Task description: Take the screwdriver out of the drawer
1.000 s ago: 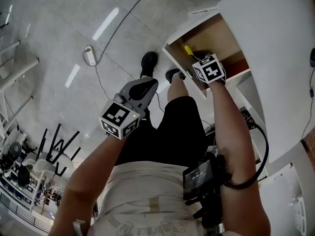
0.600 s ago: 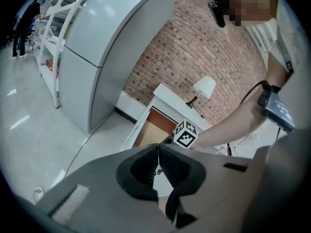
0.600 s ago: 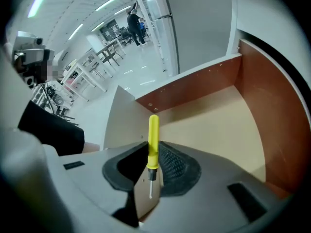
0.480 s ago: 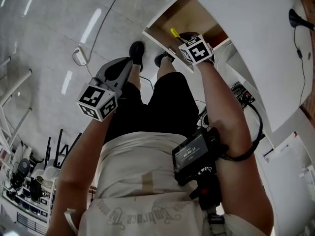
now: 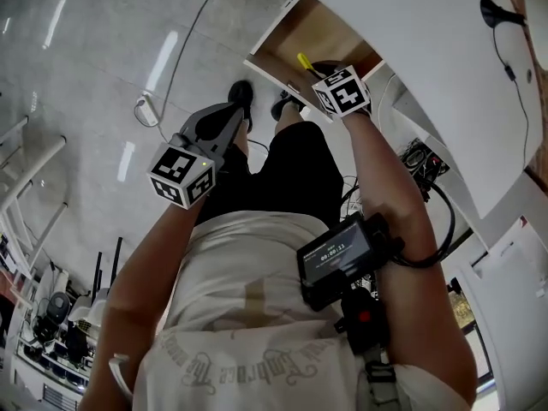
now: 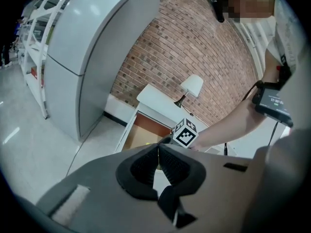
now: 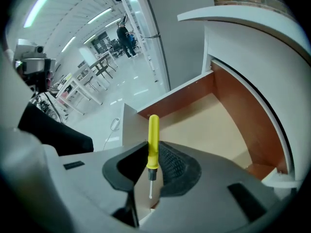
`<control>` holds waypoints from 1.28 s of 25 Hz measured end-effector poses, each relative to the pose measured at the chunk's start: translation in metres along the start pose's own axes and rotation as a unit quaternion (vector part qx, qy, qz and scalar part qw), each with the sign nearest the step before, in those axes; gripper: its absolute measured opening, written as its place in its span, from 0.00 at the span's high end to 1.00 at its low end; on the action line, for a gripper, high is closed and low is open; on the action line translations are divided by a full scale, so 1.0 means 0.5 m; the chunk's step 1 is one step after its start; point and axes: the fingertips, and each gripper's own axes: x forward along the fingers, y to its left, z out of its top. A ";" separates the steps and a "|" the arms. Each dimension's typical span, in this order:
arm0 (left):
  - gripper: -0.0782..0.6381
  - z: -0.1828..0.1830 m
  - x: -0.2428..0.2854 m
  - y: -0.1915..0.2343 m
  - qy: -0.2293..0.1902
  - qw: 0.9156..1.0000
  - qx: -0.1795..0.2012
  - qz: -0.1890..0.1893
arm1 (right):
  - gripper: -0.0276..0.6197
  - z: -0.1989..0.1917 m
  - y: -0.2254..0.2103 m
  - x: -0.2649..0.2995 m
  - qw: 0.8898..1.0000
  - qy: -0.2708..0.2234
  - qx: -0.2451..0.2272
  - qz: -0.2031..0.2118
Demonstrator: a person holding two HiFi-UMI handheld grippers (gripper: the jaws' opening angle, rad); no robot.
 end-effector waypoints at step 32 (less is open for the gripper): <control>0.88 0.113 -0.031 -0.028 -0.030 0.998 0.047 -0.024 | 0.88 0.049 0.062 -0.197 0.985 -0.139 0.086 -0.055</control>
